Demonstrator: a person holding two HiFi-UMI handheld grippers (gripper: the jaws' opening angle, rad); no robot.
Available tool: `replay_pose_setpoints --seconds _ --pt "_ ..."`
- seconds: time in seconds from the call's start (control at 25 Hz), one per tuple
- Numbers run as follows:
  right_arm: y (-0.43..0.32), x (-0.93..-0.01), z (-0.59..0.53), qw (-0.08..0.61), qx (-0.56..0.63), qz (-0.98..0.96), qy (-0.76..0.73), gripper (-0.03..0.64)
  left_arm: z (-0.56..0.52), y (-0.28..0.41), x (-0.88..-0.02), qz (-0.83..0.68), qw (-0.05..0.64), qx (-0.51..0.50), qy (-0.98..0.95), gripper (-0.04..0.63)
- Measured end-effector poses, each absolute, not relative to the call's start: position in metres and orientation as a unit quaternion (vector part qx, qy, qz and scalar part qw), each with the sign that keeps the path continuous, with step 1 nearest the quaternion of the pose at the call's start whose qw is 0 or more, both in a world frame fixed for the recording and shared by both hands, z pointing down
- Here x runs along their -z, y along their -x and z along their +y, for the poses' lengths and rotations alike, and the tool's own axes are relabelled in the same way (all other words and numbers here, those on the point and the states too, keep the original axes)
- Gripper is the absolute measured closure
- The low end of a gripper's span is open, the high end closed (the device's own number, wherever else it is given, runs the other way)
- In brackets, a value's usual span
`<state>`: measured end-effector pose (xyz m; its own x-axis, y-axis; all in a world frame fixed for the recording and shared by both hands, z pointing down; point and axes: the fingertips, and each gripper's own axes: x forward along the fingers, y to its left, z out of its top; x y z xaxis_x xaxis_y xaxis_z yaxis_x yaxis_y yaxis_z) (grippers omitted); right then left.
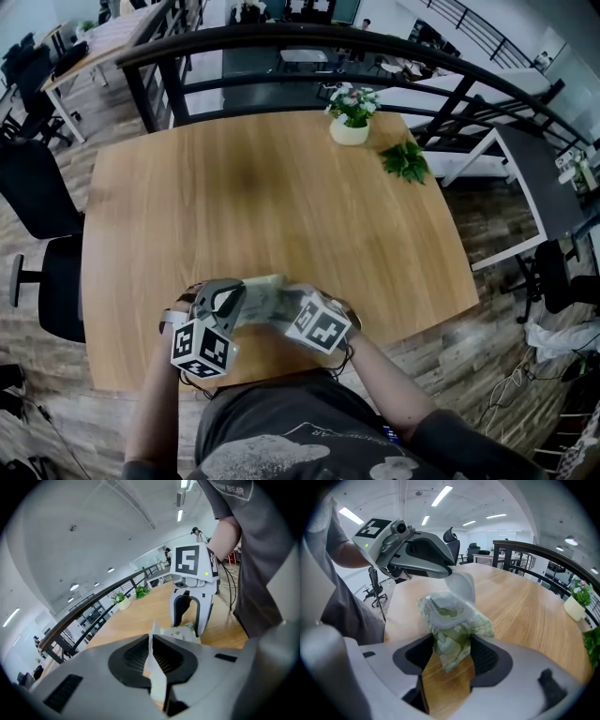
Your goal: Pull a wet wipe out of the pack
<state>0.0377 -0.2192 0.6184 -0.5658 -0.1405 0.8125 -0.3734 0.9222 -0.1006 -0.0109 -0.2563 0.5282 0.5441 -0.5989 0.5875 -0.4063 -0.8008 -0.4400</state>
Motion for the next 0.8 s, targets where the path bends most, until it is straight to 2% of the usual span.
replay_pose_setpoints --seconds 0.32,0.8 --pt "-0.039 -0.618 -0.219 0.445 -0.131 -0.873 -0.149 0.356 -0.275 0.019 -0.53 0.374 0.13 0.371 0.84 0.561" --pt "-0.037 -0.621 -0.217 0.444 -0.137 -0.873 -0.149 0.356 -0.313 0.036 -0.56 0.412 0.067 0.406 0.813 0.546"
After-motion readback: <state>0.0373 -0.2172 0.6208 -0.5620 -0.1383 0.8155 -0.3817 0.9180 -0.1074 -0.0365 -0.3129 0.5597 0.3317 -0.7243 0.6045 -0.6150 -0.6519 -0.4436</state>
